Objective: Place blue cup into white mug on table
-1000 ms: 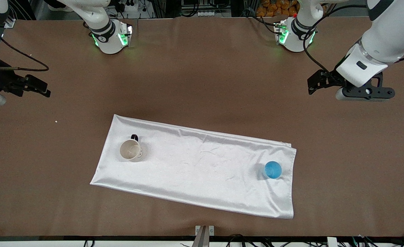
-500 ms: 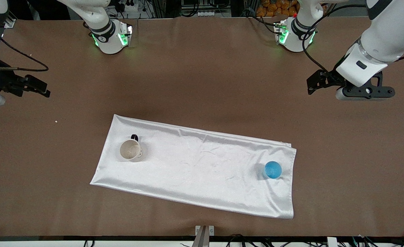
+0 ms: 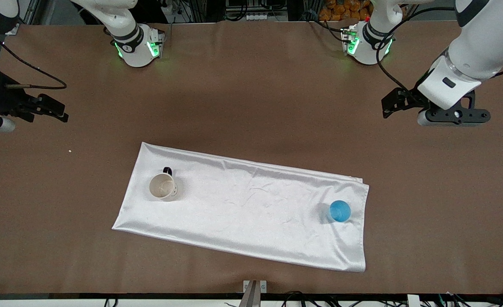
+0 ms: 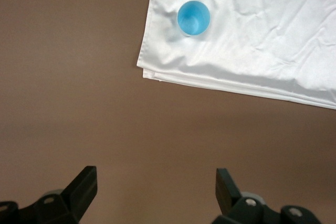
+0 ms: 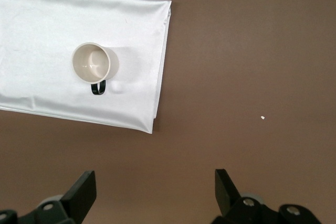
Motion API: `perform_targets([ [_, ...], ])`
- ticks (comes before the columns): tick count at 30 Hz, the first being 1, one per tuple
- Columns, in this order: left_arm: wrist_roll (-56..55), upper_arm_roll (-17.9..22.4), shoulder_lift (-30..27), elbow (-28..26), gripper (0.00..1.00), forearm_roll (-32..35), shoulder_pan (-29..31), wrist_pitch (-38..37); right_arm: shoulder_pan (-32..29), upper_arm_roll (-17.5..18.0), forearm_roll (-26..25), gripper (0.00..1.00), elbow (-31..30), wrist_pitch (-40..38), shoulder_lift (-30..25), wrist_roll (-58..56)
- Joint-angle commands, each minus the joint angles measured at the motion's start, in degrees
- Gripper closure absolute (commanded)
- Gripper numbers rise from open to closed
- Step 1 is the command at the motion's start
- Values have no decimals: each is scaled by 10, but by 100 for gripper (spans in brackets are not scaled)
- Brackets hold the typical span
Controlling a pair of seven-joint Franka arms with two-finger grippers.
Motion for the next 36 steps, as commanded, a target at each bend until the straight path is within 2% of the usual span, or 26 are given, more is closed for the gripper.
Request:
perform_targets([
  [1,-6,-2,6,3,0,6,-2,0,0,-1,6,0,-10,-11,-7,8],
  [8,-2,-2,20,9,0,22,-6,6,-2,-3,6,0,-4,-24,-6,-1],
  [22,-2,-2,93,21,0,40,-39,81,1,1,7,0,10,-13,-11,0],
  [36,2,-1,206,96,0,82,-67,116,4,3,10,0,13,-9,-7,5],
])
